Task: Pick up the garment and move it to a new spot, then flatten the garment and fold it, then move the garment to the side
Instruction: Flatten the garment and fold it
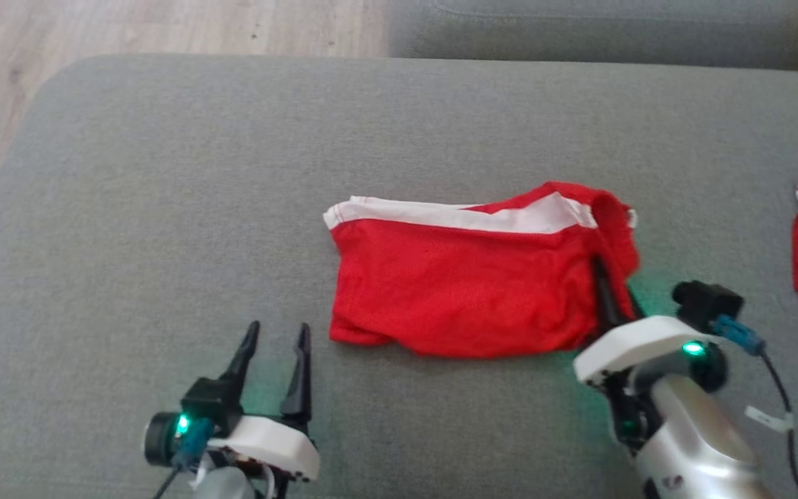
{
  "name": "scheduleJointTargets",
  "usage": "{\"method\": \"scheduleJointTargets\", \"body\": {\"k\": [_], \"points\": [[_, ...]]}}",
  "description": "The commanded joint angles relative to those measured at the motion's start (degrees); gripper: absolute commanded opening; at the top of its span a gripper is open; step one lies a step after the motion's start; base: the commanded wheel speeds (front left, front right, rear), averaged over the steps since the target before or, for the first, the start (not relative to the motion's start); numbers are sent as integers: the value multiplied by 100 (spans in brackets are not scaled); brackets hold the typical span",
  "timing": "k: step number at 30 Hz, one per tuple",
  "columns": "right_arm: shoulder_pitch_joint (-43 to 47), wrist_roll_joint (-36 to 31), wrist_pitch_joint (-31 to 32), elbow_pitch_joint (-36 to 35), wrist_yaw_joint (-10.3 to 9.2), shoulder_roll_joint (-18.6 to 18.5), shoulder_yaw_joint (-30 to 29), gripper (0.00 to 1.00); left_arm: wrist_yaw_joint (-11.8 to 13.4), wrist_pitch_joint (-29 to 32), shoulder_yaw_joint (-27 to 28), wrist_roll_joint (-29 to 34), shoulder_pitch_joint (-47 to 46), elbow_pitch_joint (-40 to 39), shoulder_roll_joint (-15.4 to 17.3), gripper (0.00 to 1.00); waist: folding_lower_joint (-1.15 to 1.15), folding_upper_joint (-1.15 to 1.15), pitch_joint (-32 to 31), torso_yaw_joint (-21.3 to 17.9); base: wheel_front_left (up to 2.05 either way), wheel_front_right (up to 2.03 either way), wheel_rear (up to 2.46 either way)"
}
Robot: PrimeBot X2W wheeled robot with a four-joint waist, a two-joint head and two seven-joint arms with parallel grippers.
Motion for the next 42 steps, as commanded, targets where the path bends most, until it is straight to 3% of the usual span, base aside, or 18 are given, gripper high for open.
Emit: {"method": "scheduleJointTargets", "body": {"k": [1, 6, 13, 14, 16, 20, 25, 29, 35, 42], "points": [[-298, 301, -10, -268, 37, 31, 392, 0, -4, -38, 73, -64, -84, -128, 24, 100, 0, 0, -45, 138, 0, 0, 0], [-581, 1098, 74, -536, 37, 31, 1261, 0, 34, -38, -144, -166, -32, -100, 24, 100, 0, 0, -115, 682, 0, 0, 0], [-1008, 1278, 52, -72, 37, 31, 1745, 0, 27, -38, -330, -174, 48, -43, 24, 100, 0, 0, -142, 1546, 0, 0, 0], [-1062, 1274, 49, 73, 37, 31, 1807, 4, 28, -38, -354, -162, 60, -30, 24, 100, 0, 0, -138, 1669, 0, 0, 0], [-1166, 1218, 46, 328, 37, 31, 1992, 100, 32, -38, -397, -118, 62, 1, 24, 100, 0, 0, -127, 1854, 0, 0, 0], [-1200, 1432, 8, 210, 37, 31, 2417, 100, 44, -38, -363, -99, 59, -7, 24, 100, 0, 0, -107, 1924, 0, 0, 0], [-1114, 1395, -18, -255, 37, 31, 2472, 100, 119, -38, -156, -75, 25, -159, 24, 100, 0, 0, -121, 1494, 0, 0, 0], [-871, 599, -20, -450, 37, 31, 1700, 100, 184, -38, 14, 33, -30, -321, 24, 100, 0, 0, -140, 1011, 0, 0, 0], [-136, -1021, -21, -1030, 37, 31, -5, 100, 341, -38, 352, 395, -58, -614, 24, 100, 0, 0, -202, 378, 0, 0, 0], [633, -1766, -21, -1556, 37, 31, -655, 100, 422, -38, 742, 744, 181, -741, 24, 100, 0, 0, -359, -125, 0, 0, 0]]}}
